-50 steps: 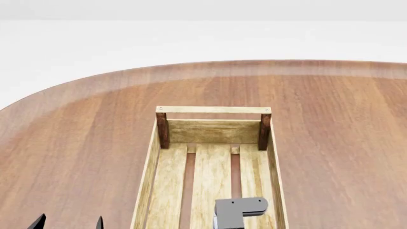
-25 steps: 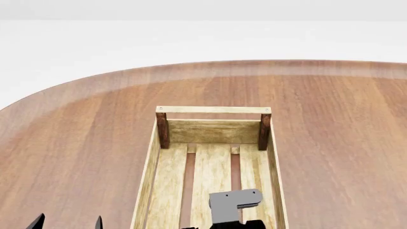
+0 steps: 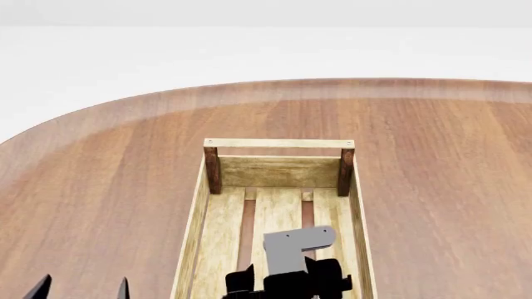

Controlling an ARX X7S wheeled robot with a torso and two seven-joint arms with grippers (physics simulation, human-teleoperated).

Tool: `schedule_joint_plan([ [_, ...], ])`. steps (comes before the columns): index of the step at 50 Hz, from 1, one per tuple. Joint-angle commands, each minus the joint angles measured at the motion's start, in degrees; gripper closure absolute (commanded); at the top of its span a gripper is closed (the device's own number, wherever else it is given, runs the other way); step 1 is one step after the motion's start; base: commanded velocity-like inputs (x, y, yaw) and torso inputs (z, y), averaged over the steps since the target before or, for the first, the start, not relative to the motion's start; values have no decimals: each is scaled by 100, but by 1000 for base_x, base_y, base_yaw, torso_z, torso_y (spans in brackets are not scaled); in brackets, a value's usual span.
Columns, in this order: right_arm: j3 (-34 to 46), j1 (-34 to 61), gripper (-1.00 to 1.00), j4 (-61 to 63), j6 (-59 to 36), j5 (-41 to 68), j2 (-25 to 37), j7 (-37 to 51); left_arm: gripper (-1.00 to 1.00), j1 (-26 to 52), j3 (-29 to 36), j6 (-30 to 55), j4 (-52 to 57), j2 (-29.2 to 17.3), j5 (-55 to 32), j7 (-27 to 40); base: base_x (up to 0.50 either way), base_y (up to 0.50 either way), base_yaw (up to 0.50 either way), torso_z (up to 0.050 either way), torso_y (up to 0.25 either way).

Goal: Pick up the cream cheese and put it in the tray.

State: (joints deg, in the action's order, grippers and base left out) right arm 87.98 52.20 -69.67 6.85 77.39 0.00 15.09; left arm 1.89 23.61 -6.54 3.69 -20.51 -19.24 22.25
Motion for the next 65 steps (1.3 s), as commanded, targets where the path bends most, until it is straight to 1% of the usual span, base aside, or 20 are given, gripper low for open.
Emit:
schedule_joint_plan([
  [1, -17, -84, -100, -1, 810, -561, 0, 319, -100, -56, -43, 63, 257, -73, -83, 65, 0, 0, 0, 0, 0],
  [2, -77, -102, -100, -11, 898, -541, 0, 196, -100, -62, -49, 73, 288, -82, -92, 75, 0, 0, 0, 0, 0],
  [4, -54, -124, -100, -43, 1019, -706, 0, 368, -100, -80, -55, 81, 346, -96, -96, 94, 0, 0, 0, 0, 0],
  [5, -102, -146, -100, -71, 1152, -718, 0, 330, -100, -82, -51, 69, 342, -95, -86, 94, 0, 0, 0, 0, 0],
  [6, -153, -196, -100, -96, 1503, -759, 0, 182, -100, -78, -55, 64, 331, -93, -95, 91, 0, 0, 0, 0, 0],
  [9, -200, -256, -100, -163, 1867, -868, 1, 282, -100, -89, -77, 100, 411, -113, -134, 119, 0, 0, 0, 0, 0],
  [11, -209, -272, -100, -172, 1999, -921, 1, 287, -100, -99, -86, 108, 448, -123, -165, 120, 0, 0, 0, 0, 0],
  [12, -152, -261, -100, -186, 1929, -1003, 1, 479, -100, -112, -94, 123, 495, -135, -180, 134, 0, 0, 0, 0, 0],
  [20, -143, -391, -100, -311, 2510, -1280, 23, 642, -100, -134, -100, 99, 569, -163, -180, 150, 0, 0, 0, 0, 0],
  [26, 171, -429, -100, 885, 2681, -1733, 659, 1641, -100, -155, -119, 155, 706, -199, -243, 183, 0, 0, 0, 0, 0],
  [34, 400, -368, -100, 1764, 2697, -2115, 1101, 2294, -100, -201, -132, 194, 882, -237, -297, 224, 0, 0, 0, 0, 0],
  [44, 685, -168, -100, 3439, 2596, -2713, 1925, 3401, -100, -242, -155, 244, 1119, -299, -365, 272, 0, 0, 0, 0, 0],
  [65, 942, 142, -100, 5337, 2134, -3513, 2701, 4618, -100, -347, -224, 346, 1708, -473, -518, 380, 0, 0, 0, 0, 0],
])
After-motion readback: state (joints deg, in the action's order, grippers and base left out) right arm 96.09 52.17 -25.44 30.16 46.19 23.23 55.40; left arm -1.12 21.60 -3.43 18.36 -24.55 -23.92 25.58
